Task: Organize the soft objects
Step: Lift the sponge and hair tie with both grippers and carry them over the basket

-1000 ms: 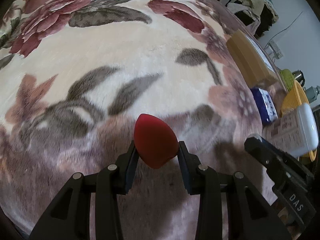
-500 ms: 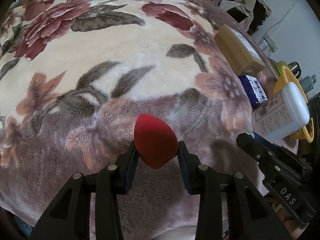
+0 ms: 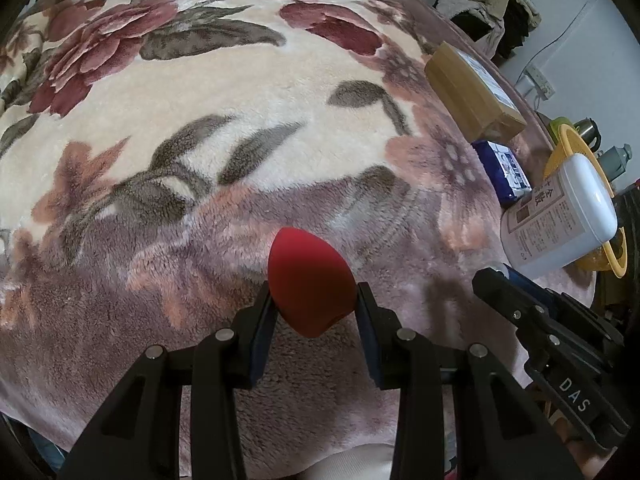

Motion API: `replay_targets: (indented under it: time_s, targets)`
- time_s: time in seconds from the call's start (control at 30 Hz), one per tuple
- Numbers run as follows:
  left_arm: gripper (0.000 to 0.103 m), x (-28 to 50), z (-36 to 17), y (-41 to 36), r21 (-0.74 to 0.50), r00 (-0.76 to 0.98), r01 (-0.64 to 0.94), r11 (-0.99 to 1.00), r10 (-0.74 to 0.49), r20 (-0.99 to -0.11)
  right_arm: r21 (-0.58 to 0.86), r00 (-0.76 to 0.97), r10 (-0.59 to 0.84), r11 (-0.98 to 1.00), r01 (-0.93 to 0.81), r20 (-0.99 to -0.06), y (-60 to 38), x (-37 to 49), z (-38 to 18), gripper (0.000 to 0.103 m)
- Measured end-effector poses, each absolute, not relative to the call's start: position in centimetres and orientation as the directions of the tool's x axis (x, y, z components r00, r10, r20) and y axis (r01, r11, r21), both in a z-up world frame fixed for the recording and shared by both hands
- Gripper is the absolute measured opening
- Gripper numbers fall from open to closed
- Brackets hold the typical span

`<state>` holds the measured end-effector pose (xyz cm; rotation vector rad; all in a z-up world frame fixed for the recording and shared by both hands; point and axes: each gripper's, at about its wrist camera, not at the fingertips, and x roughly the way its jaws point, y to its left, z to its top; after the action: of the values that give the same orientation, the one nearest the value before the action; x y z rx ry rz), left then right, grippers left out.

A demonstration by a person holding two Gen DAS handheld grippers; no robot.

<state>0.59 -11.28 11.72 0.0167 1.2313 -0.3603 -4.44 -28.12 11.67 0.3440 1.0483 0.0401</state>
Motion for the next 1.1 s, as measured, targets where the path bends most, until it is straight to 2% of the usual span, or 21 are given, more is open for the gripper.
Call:
replay_targets:
  time_s: [1.1]
  targets:
    - [0.040, -1.0, 14.2, -14.5, -0.173, 0.289, 0.336, 0.926, -0.276, -0.917, 0.319, 0.540, 0.200, 0.938, 0.135, -0.818, -29.8, -6.8, 14.6, 0.025]
